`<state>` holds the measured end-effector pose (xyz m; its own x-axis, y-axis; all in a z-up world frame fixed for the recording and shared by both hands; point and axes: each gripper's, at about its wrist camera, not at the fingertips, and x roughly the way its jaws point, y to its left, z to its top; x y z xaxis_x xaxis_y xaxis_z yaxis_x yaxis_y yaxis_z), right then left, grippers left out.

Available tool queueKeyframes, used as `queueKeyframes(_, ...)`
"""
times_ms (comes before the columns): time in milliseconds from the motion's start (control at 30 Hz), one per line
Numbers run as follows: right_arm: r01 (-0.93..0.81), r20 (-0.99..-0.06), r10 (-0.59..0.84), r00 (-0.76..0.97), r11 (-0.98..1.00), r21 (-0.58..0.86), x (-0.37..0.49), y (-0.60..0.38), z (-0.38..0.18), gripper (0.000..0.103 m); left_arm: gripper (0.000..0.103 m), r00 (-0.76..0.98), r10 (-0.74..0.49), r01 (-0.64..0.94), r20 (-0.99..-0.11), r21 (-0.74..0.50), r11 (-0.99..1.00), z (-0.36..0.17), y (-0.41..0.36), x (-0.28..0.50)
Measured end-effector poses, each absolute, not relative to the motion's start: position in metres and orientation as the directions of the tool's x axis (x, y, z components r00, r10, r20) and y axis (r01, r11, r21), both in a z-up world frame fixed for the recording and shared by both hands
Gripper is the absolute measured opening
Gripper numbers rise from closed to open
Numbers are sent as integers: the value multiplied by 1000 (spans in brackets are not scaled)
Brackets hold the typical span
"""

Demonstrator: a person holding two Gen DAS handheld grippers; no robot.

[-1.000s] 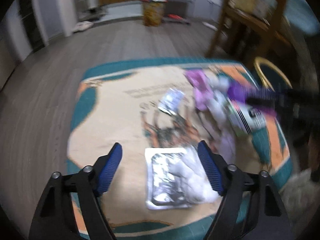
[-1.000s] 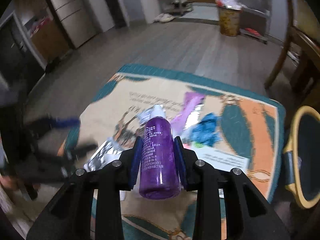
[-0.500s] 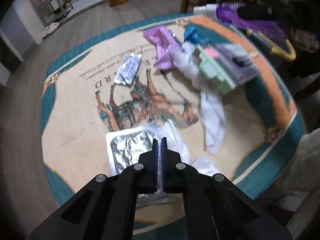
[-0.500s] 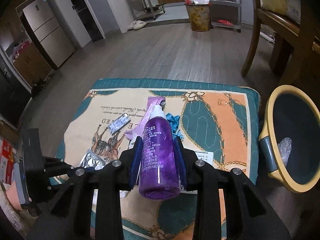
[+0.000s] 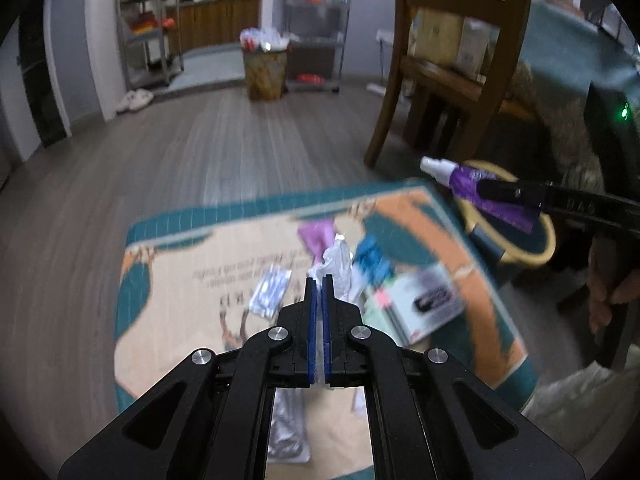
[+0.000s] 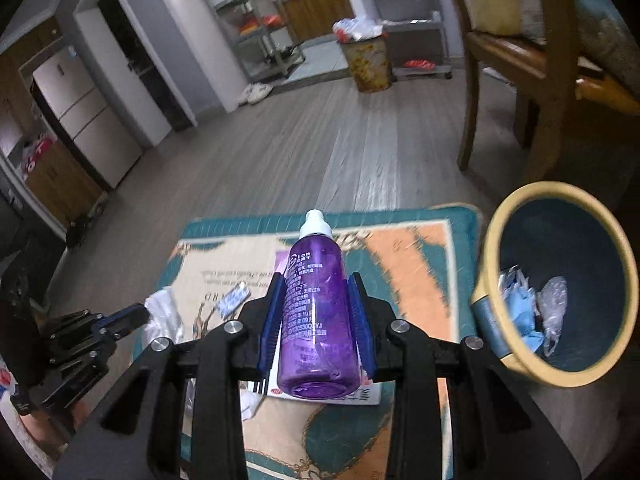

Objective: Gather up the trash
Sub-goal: 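Carry the bottle and tissue over the wastebasket and open both tools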

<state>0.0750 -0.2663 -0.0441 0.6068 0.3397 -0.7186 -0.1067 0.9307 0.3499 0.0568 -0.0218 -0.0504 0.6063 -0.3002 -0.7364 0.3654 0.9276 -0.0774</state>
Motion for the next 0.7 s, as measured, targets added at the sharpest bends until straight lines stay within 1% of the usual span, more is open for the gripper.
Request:
queueKeyframes(100, -69, -694, 323, 643, 927, 368, 70, -293, -24, 32, 4, 639, -309, 392, -705, -47, 919, -33, -32, 56)
queueKeyframes(300, -5, -650, 242, 720, 939, 344, 63, -360, 16, 32, 4, 654, -348, 417, -672, -63, 906, -11, -50, 59)
queueKeyframes(400, 42, -650, 183, 737, 948, 315, 58, -399, 24, 32, 4, 659, -385, 439, -646, -85, 894, 1, -67, 61)
queueKeyframes(500, 95, -663, 121, 739, 955, 281, 51, -432, 20, 32, 4, 649, -429, 477, -628, -104, 873, 8, -94, 67)
queueKeyframes(600, 159, -672, 110, 733, 932, 326, 45, -464, 6, 32, 4, 627, -468, 513, -623, -122, 850, 7, -121, 72)
queueKeyframes(700, 192, -703, 88, 706, 931, 310, 45, -483, -11, 32, 4, 591, -514, 559, -622, -144, 817, 1, -162, 77)
